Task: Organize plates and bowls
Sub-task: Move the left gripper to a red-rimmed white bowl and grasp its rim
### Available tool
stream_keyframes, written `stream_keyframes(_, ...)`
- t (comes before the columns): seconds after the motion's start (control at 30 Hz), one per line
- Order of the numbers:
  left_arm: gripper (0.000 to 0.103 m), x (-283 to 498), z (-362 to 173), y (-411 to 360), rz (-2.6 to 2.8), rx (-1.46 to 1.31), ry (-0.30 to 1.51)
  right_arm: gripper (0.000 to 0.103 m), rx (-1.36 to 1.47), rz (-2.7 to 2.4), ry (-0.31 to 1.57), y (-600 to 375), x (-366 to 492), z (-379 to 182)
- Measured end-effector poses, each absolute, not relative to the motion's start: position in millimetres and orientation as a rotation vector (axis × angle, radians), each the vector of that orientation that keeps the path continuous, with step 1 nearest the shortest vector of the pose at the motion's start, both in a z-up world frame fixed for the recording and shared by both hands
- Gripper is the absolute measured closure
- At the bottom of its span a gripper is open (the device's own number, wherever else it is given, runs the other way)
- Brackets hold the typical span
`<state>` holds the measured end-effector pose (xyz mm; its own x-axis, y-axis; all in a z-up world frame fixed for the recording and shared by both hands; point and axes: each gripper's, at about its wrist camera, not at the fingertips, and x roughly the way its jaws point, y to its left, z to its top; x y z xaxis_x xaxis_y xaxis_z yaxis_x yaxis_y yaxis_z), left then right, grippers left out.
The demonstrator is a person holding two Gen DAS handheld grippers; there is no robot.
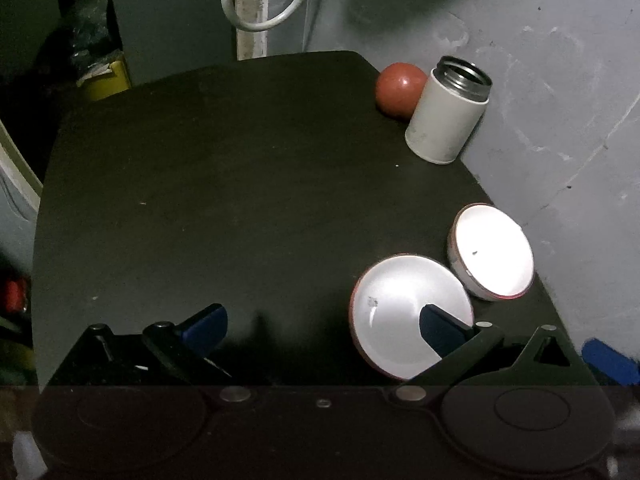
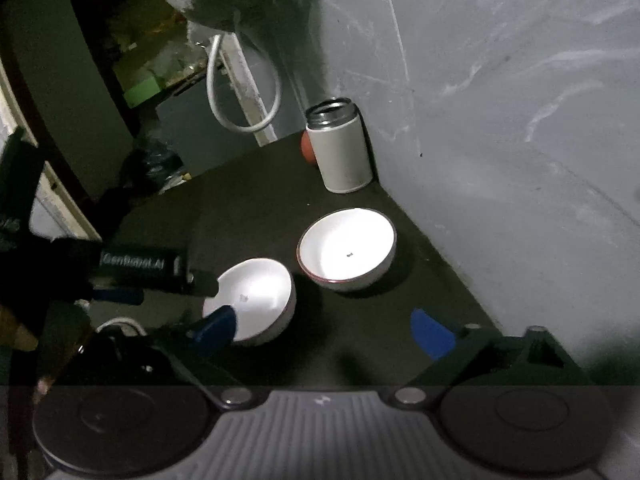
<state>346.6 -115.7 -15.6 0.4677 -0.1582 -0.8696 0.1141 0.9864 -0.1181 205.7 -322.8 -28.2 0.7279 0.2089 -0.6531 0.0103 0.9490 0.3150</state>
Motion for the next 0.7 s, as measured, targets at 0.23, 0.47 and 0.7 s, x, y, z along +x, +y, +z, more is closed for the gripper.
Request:
stream_keyframes(0.23,0.007,351.8,-27.3,-122.3,-0.187,-0.021,1.066,0.021,0.331,0.109,0.787,-320.1,234.2,-44.9)
stream_keyframes(0.47,0.032,354.8,-34.5,-121.6,-0.190,-0.050,1.075,0.043,0.376,0.147,0.840,-315.3,250.7,-60.6)
stream_keyframes(0.7,0.066,355.7,-39.0,-125.4,-0.250,-0.090,1.086,0.062,0.370,0.178,0.895,-306.7,264.8,-64.9)
